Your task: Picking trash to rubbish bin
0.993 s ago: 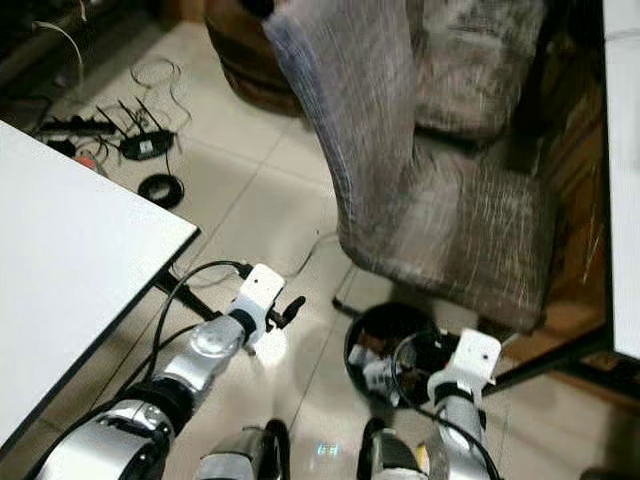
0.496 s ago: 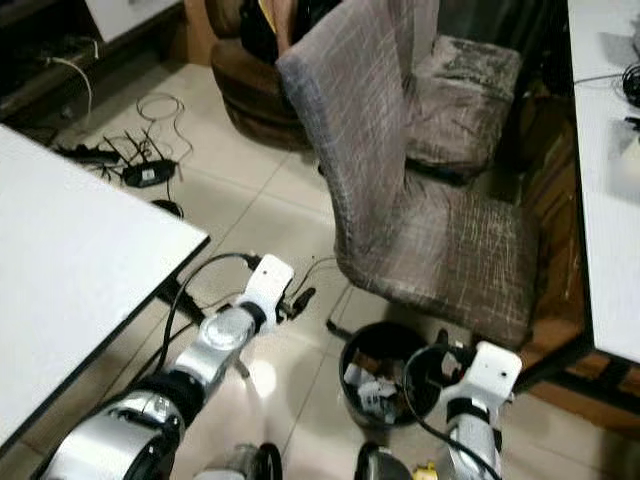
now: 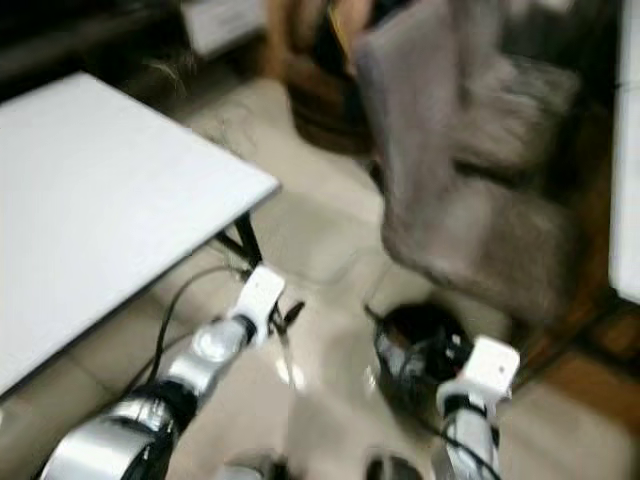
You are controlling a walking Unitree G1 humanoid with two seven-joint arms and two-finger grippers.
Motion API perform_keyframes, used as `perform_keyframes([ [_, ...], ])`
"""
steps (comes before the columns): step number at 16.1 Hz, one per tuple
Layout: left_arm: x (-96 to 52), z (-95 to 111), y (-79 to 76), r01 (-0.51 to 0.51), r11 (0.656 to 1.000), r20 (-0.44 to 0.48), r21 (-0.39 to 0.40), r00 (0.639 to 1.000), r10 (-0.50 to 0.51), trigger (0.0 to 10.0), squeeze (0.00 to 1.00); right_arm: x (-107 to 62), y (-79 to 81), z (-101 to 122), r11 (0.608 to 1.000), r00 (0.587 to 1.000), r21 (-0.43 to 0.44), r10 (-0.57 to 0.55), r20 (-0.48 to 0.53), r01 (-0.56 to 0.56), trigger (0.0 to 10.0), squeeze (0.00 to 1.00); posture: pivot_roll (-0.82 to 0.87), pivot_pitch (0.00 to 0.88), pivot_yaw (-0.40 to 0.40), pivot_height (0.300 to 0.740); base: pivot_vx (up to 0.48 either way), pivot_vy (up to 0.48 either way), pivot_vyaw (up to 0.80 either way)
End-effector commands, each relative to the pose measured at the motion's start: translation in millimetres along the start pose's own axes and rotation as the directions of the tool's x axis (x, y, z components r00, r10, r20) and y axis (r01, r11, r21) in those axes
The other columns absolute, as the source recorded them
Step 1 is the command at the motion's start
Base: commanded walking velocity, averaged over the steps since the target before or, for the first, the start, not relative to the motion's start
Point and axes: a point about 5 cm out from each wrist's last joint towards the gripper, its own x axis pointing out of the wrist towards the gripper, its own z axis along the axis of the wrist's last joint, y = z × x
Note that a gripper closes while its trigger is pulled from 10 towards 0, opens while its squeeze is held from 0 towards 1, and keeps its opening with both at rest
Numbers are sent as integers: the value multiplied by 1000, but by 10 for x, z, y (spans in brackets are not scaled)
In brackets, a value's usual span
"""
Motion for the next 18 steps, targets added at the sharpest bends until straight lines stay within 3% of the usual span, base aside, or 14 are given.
perform_keyframes([
  [1,-13,-28,14,-4,1000,-10,7,1000,4,10000,0,-14,-9,-14,1000,1000,11,-13,-15,13,10000,0,35,114,26,740,-364,0,0],
  [12,-29,-79,32,-15,1000,-33,26,999,15,10000,0,37,-2,-70,1000,998,12,-9,-54,10,10000,0,50,113,22,740,-339,0,0],
  [18,-69,-185,142,-96,994,-96,44,990,100,10000,0,74,-24,-194,1000,994,-20,8,-105,-11,10000,0,42,95,12,740,0,0,0],
])
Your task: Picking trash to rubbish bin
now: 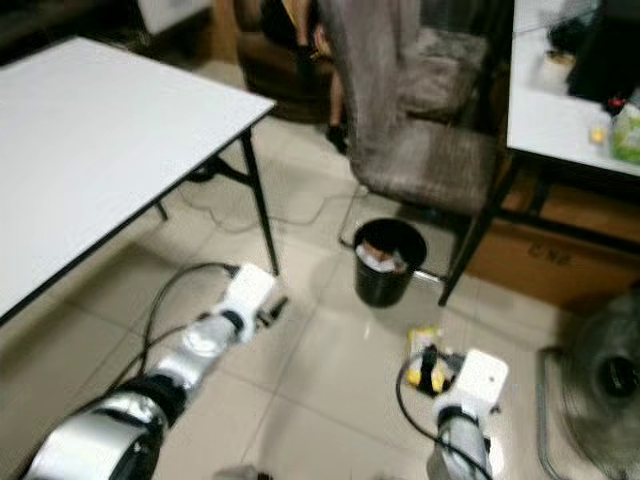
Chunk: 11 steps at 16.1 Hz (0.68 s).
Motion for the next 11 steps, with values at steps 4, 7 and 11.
perform_keyframes([
  [4,-26,-164,-64,-7,999,-93,36,996,10,10000,0,70,-69,-82,999,999,-50,-4,-33,3,10000,0,42,84,5,740,0,0,0],
  [7,-64,-289,-114,3,997,-143,73,990,7,10000,0,134,-108,-198,998,996,-53,-25,-86,21,10000,0,40,75,2,740,0,0,0],
  [11,-114,-444,-257,62,996,-212,65,976,-47,10000,0,183,-132,-361,999,983,-15,-54,-178,52,10000,0,41,71,-1,740,0,0,0],
])
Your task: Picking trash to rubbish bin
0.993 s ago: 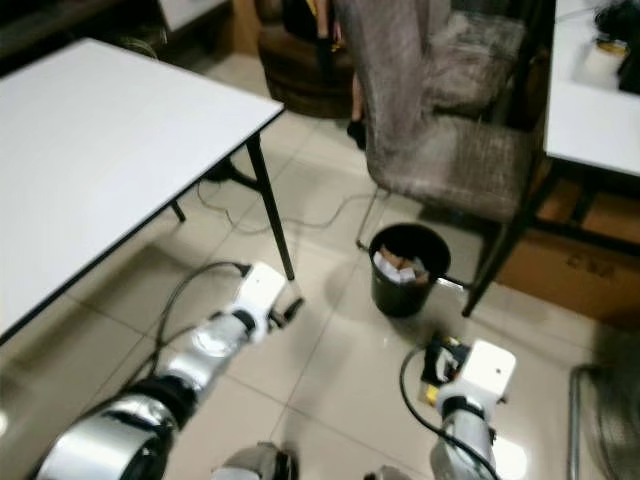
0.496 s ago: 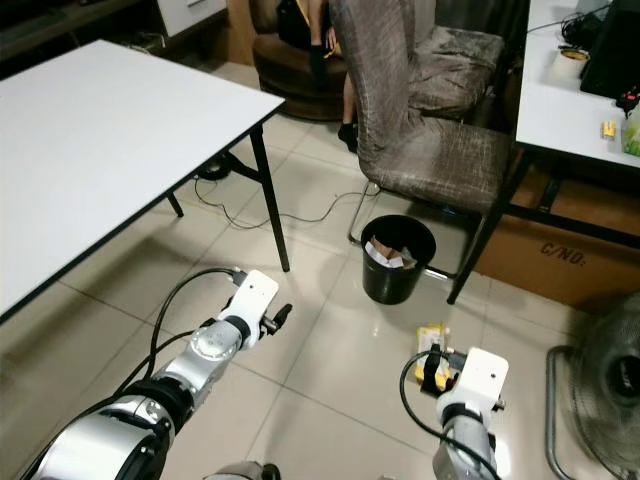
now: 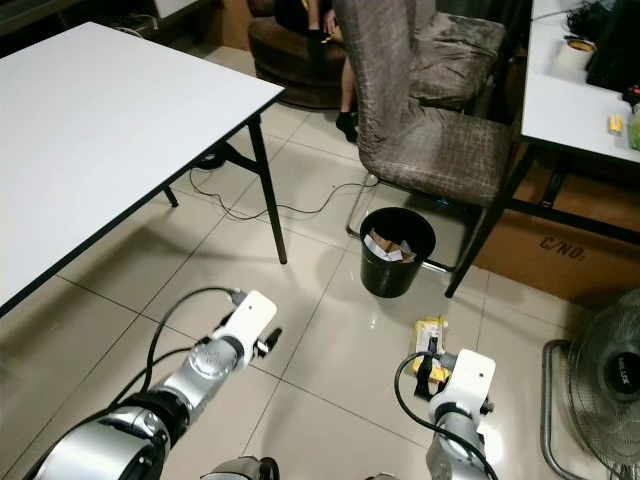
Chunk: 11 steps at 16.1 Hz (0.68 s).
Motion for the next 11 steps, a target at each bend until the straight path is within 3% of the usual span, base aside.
perform_keyframes([
  [1,-14,-102,-95,40,998,-47,-40,998,-42,10000,0,-12,-68,-97,1000,999,18,-21,-39,21,10000,0,39,69,-3,740,0,0,0],
  [5,-58,-316,-200,46,983,-162,-178,984,-76,10000,0,13,-100,-227,999,991,47,-12,-130,19,10000,0,36,68,-5,740,0,0,0],
  [7,-105,-464,-177,31,982,-222,-188,972,-73,10000,0,12,-107,-290,999,984,51,-9,-179,18,10000,0,35,67,-5,740,0,0,0],
  [10,-136,-530,-76,9,957,-226,-291,971,-78,10000,0,-20,-112,-384,997,974,70,-10,-225,27,10000,0,43,88,-6,740,0,0,0],
  [11,-140,-540,-71,7,957,-229,-290,970,-76,10000,0,-30,-115,-403,997,973,72,-11,-231,28,10000,0,43,88,-6,740,0,0,0],
])
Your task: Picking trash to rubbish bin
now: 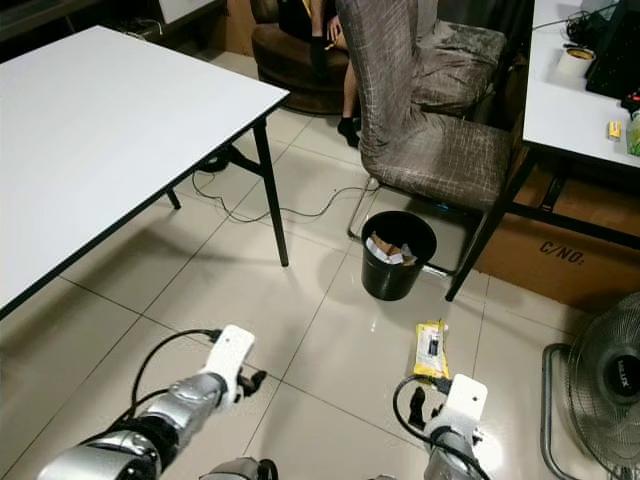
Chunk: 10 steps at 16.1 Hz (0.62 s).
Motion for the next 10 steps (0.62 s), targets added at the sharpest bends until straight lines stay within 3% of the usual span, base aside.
perform_keyframes([
  [1,-5,-58,-7,4,1000,-22,-8,1000,-4,10000,0,-27,-22,-97,1000,999,12,-7,-35,8,10000,0,45,84,-9,740,0,0,0],
  [10,-1,-52,-30,11,1000,-22,14,1000,-10,10000,0,-29,-54,-136,1000,998,-3,-17,-64,17,10000,0,55,68,-11,740,0,0,0],
])
